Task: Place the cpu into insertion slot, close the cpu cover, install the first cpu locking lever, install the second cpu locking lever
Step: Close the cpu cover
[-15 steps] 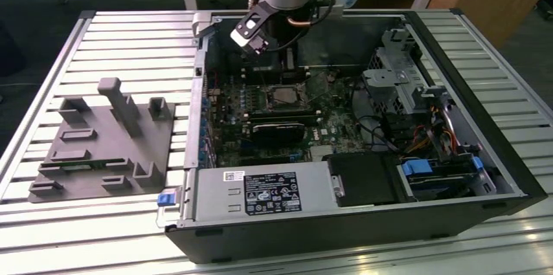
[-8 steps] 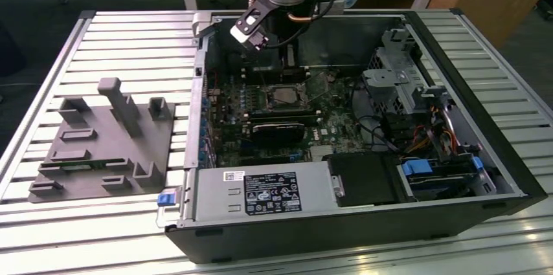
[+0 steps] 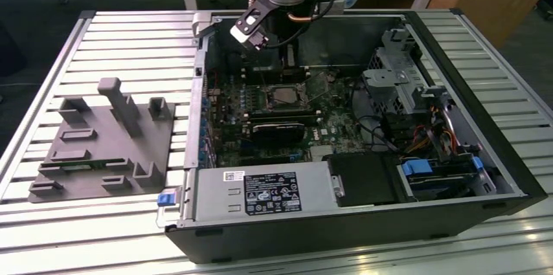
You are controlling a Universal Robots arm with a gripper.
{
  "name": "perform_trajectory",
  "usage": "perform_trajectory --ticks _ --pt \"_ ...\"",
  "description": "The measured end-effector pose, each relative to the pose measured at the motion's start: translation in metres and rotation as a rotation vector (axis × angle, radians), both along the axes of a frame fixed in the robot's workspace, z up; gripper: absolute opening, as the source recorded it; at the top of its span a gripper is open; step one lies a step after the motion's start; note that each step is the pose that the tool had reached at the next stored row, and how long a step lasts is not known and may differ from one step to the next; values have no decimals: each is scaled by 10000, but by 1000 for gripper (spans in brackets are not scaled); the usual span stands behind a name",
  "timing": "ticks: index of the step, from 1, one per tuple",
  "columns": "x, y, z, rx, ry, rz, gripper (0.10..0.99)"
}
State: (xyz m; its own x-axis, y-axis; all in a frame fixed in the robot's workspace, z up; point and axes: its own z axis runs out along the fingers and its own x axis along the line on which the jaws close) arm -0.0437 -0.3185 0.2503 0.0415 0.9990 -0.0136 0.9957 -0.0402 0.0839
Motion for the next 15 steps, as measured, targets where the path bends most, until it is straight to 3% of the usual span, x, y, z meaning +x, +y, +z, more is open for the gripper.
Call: perform_trajectory --ticks 12,15 --pt "0 0 128 0 0 0 106" --pt "0 0 131 2 -1 0 106"
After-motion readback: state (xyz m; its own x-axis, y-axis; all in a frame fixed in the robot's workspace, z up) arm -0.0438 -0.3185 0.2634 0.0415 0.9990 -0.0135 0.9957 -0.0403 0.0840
